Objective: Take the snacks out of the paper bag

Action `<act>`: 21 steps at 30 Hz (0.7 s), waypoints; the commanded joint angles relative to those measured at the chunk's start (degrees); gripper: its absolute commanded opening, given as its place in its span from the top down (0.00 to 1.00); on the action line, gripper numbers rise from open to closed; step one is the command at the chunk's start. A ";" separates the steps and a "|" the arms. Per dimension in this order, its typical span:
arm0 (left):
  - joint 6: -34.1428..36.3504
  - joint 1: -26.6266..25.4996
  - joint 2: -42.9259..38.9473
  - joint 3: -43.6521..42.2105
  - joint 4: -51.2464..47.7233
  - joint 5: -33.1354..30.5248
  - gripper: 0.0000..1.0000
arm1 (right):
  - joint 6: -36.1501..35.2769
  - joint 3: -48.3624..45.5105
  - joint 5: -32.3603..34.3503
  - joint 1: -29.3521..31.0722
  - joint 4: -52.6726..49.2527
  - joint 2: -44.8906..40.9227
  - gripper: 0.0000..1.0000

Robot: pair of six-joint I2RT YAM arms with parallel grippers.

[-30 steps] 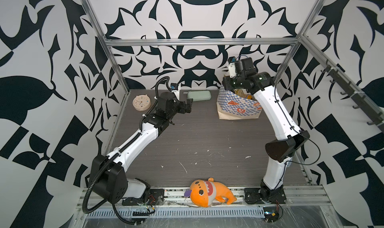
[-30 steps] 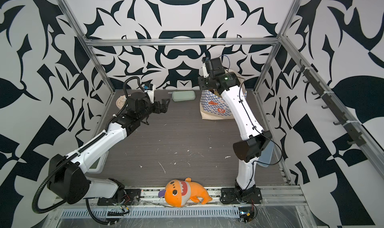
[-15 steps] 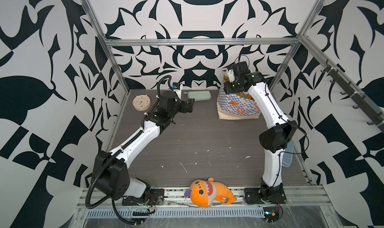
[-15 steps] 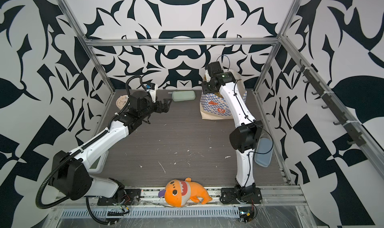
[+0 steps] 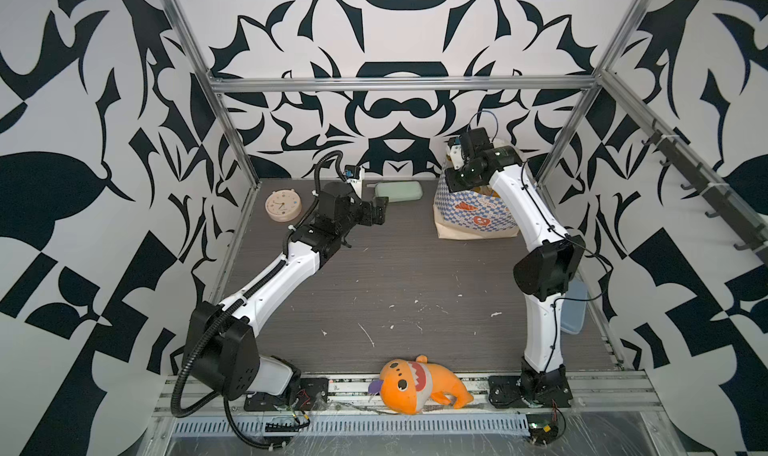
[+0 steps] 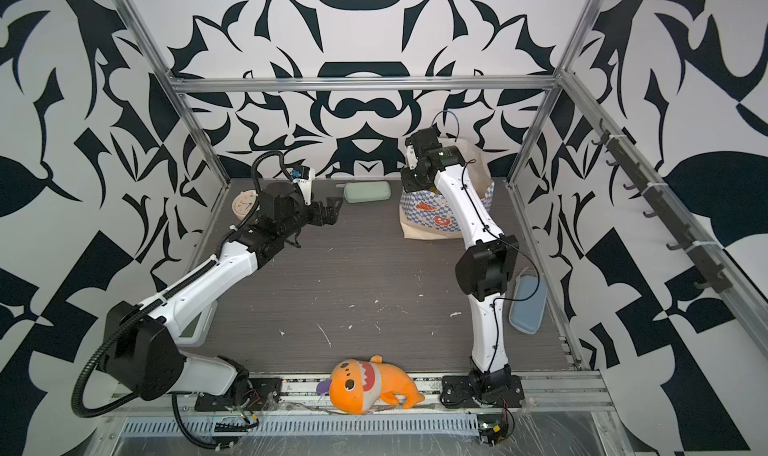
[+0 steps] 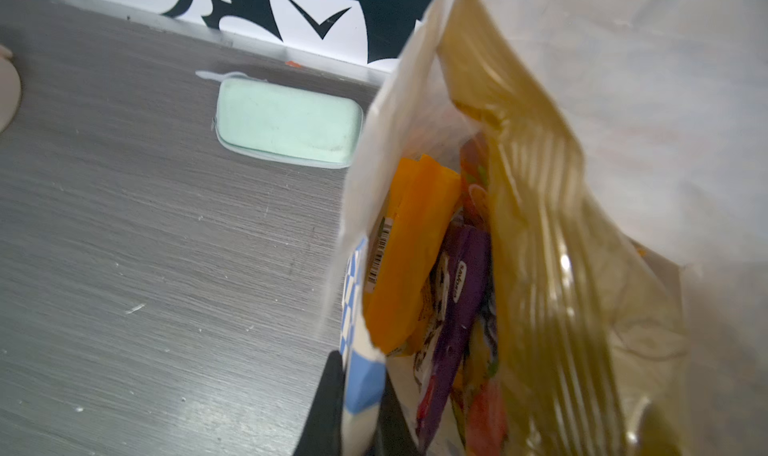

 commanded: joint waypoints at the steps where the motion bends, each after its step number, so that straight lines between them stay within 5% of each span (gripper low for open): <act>1: -0.72 0.11 -0.78 -1.14 0.95 -2.37 0.00 | -0.44 1.59 -1.71 1.00 1.61 -2.08 0.97; 21: -1.07 0.15 -6.46 -6.71 2.06 -12.78 0.00 | 0.10 -0.69 -8.56 10.80 7.16 -5.69 1.00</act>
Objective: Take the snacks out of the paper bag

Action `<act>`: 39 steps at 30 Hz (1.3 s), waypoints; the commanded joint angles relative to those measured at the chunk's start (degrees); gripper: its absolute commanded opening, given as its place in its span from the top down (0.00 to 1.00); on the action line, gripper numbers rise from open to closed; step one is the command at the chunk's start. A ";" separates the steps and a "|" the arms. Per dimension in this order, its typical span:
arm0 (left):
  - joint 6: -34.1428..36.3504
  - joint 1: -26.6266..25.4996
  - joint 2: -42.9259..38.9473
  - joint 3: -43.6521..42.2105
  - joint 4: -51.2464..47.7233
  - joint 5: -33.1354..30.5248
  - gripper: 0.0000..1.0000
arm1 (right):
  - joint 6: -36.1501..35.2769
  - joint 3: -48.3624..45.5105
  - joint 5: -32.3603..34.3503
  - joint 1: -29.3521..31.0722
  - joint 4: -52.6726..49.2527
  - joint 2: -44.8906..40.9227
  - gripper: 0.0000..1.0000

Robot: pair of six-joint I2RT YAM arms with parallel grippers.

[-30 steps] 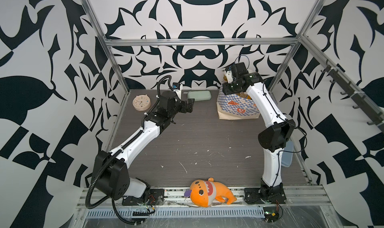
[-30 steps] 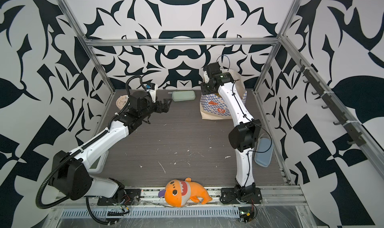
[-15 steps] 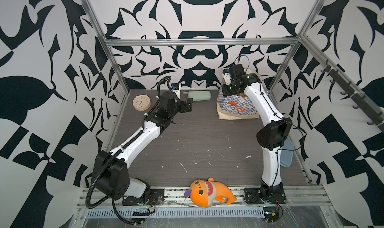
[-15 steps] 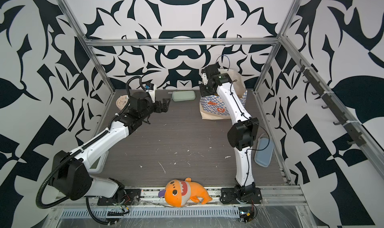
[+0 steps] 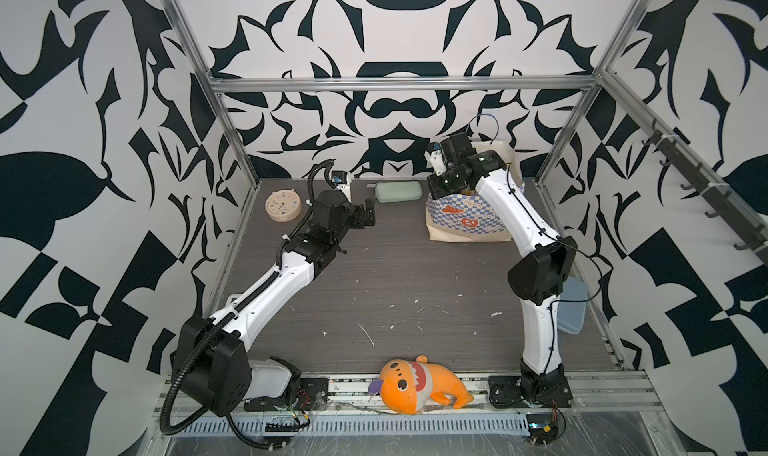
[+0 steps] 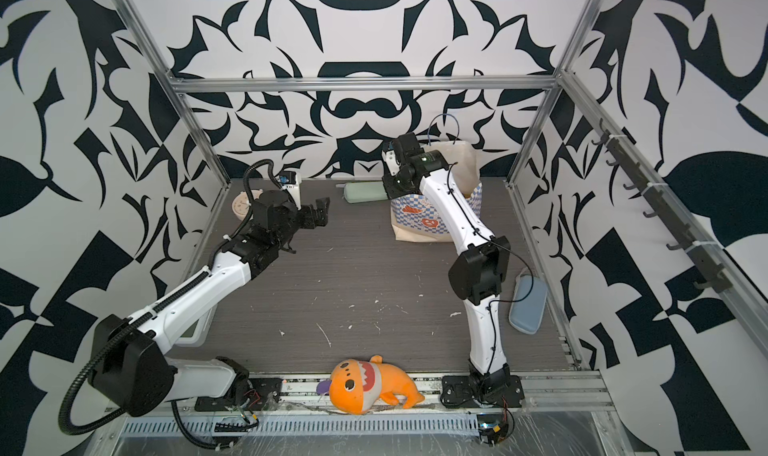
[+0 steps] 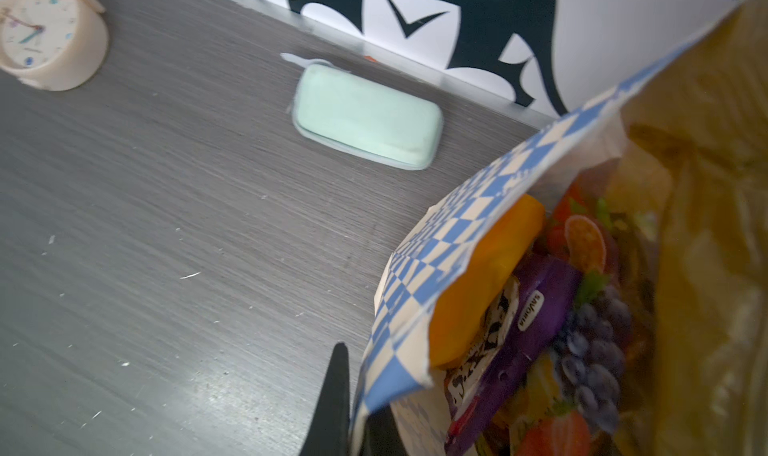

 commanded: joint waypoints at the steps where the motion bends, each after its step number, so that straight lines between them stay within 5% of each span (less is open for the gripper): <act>1: -0.15 0.15 -1.66 -1.42 0.40 -2.20 0.00 | 1.70 0.94 -6.12 4.62 5.79 -4.93 1.00; 25: -2.06 3.17 -10.38 -6.15 0.58 -15.93 0.00 | 14.79 17.45 -4.33 20.62 10.79 7.51 1.00; 30: -2.40 4.06 -12.09 -7.27 0.23 -16.76 0.00 | 16.23 25.50 -7.14 22.11 12.28 11.38 1.00; 39: -1.01 4.34 -13.26 -7.36 0.22 -18.22 0.00 | 12.67 24.90 -13.65 24.75 12.21 10.41 1.00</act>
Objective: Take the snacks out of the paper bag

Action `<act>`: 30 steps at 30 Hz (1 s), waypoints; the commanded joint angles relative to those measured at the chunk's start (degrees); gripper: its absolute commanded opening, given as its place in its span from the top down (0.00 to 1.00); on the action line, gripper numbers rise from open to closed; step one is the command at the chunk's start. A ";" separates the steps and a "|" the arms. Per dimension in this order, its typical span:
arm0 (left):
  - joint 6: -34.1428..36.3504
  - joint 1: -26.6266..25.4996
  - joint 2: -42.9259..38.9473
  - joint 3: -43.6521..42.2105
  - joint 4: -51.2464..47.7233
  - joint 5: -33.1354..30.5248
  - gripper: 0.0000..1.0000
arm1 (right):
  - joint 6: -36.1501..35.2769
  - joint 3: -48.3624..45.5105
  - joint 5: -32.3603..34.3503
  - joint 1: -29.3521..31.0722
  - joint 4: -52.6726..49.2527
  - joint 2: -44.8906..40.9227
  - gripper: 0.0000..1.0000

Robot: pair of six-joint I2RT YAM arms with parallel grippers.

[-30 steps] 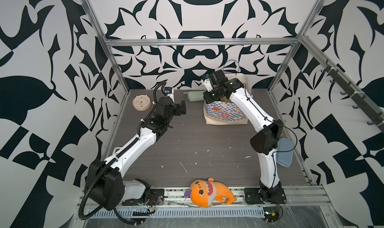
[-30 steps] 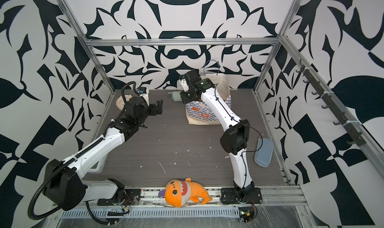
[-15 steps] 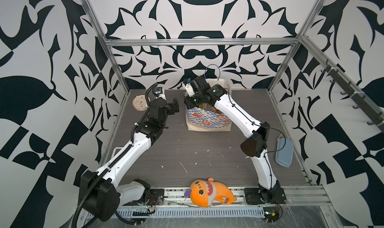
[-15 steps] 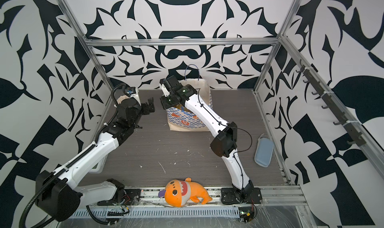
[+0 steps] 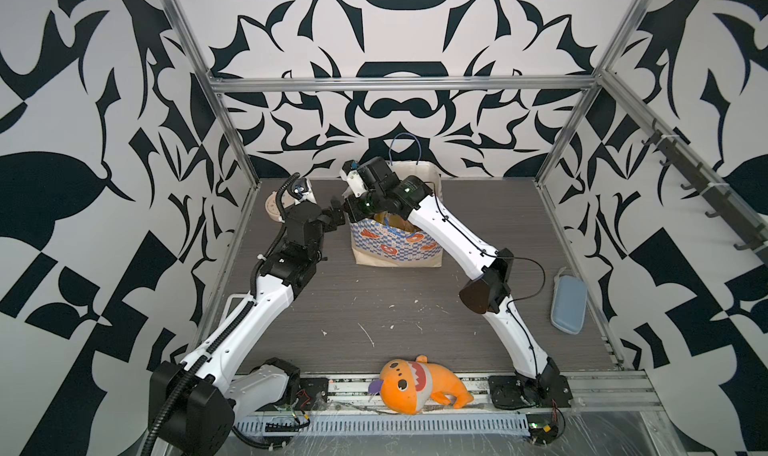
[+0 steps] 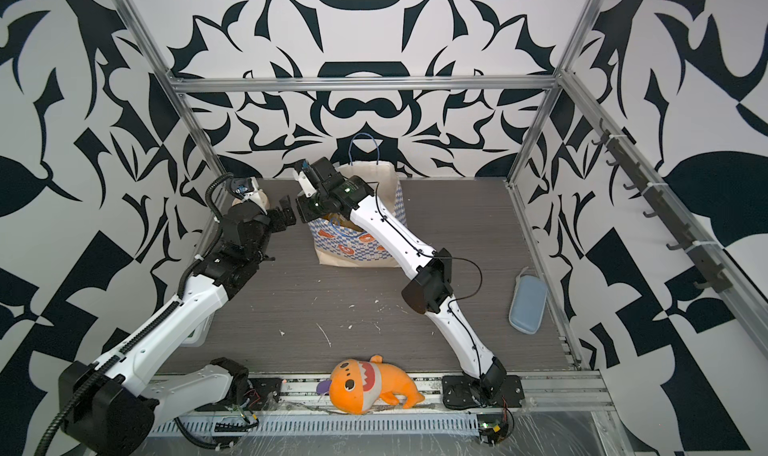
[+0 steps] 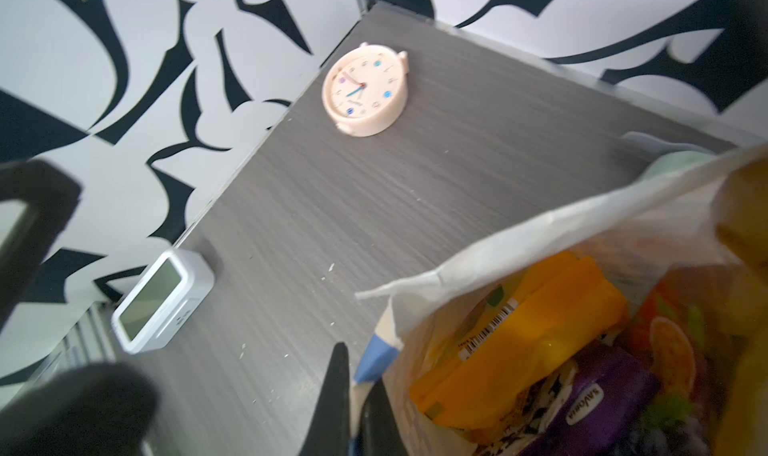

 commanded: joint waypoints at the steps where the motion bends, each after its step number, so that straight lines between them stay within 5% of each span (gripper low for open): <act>1: 0.16 0.36 -1.07 -0.06 0.25 -1.40 0.00 | -1.92 2.33 -6.88 1.79 6.53 -5.64 1.00; 4: 0.60 0.74 -0.53 0.44 0.16 -1.09 0.00 | -2.01 -0.54 -5.37 1.93 8.36 -7.62 0.95; 6: 0.86 1.03 -0.06 1.14 -0.30 -1.09 0.00 | -2.55 0.23 -4.14 1.82 8.41 -8.44 0.76; 9: 1.27 1.69 -0.31 2.23 -0.85 -0.78 0.00 | -4.40 1.49 -2.10 1.84 8.96 -10.34 0.61; 19: 3.09 6.07 0.02 9.44 -9.12 16.03 0.00 | -6.66 -1.53 10.09 -1.68 7.59 -17.72 0.48; 23: 3.07 6.03 3.84 16.11 -18.38 18.89 0.00 | -5.61 2.73 9.57 -4.26 -1.61 -13.53 0.43; 30: 3.68 6.04 4.71 14.91 -17.18 19.74 0.00 | -6.39 0.24 7.20 -4.25 -9.01 -9.46 0.36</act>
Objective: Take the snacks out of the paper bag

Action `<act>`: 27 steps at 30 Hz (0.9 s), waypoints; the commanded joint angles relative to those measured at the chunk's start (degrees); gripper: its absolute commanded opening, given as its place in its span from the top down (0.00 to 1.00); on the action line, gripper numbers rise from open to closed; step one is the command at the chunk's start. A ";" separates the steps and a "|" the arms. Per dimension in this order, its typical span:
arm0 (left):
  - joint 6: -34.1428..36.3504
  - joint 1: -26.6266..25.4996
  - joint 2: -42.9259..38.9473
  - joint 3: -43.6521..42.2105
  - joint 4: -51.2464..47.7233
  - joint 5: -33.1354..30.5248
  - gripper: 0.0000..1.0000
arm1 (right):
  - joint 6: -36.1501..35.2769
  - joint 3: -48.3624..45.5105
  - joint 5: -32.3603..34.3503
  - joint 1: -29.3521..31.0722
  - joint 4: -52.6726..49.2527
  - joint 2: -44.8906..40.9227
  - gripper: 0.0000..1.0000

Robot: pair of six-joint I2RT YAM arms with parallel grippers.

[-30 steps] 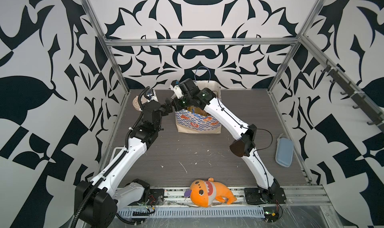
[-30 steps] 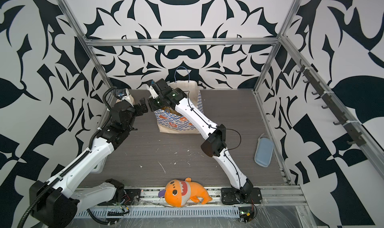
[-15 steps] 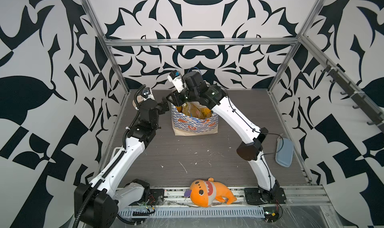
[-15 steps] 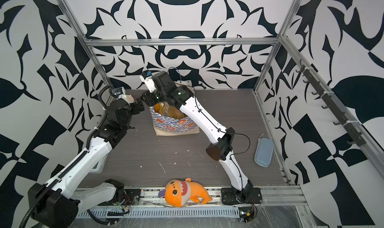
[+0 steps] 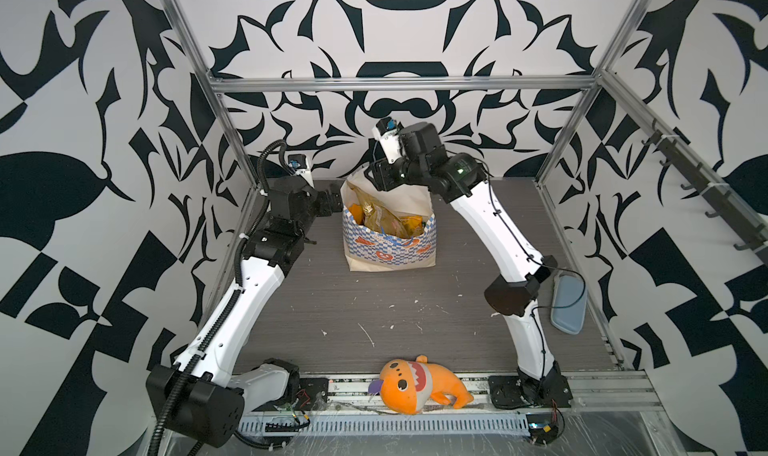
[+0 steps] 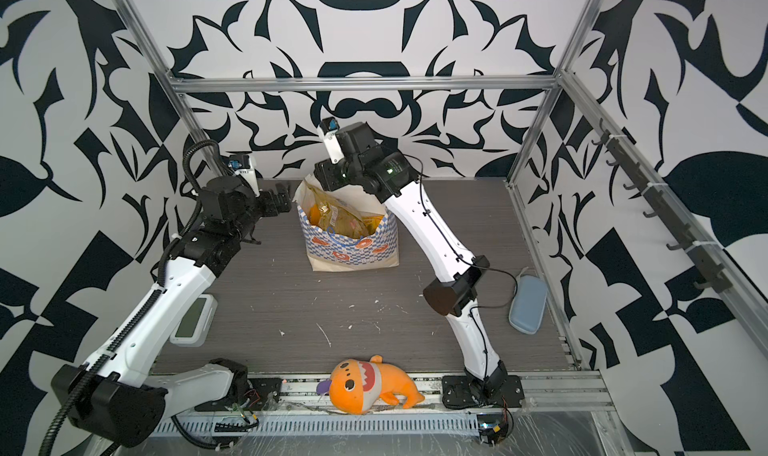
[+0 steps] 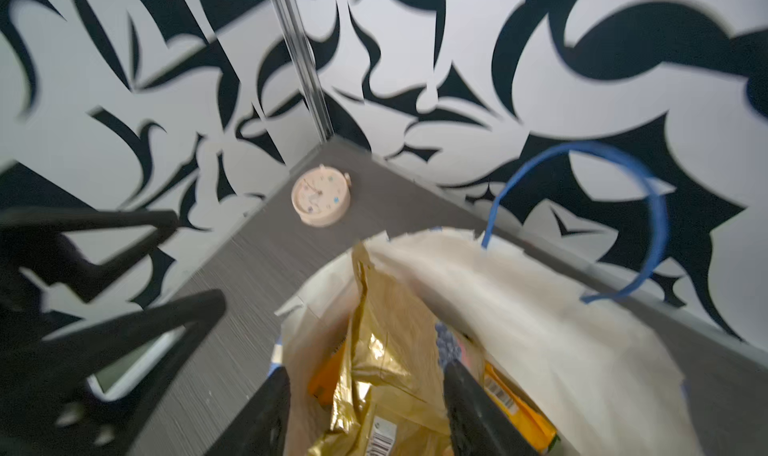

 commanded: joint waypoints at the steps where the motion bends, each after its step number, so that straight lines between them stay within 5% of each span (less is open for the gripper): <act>1: 0.34 0.07 0.58 -0.71 -1.82 1.47 0.00 | -0.30 -1.79 -0.23 1.12 -4.43 0.67 0.35; 15: 0.03 0.01 0.43 -3.53 -0.49 1.92 0.00 | 0.19 1.30 5.70 1.07 -3.94 10.83 0.33; 20: 0.12 0.07 0.51 -3.72 -0.32 1.95 0.00 | 0.40 2.20 8.16 0.66 -4.64 12.46 0.49; 25: 0.04 0.07 0.60 -4.28 0.38 1.95 0.00 | 1.18 1.33 8.19 -0.43 -4.63 13.11 0.83; 27: -0.07 0.05 0.77 -4.28 0.38 2.24 0.00 | 1.41 1.21 8.01 -0.82 -4.89 13.29 0.89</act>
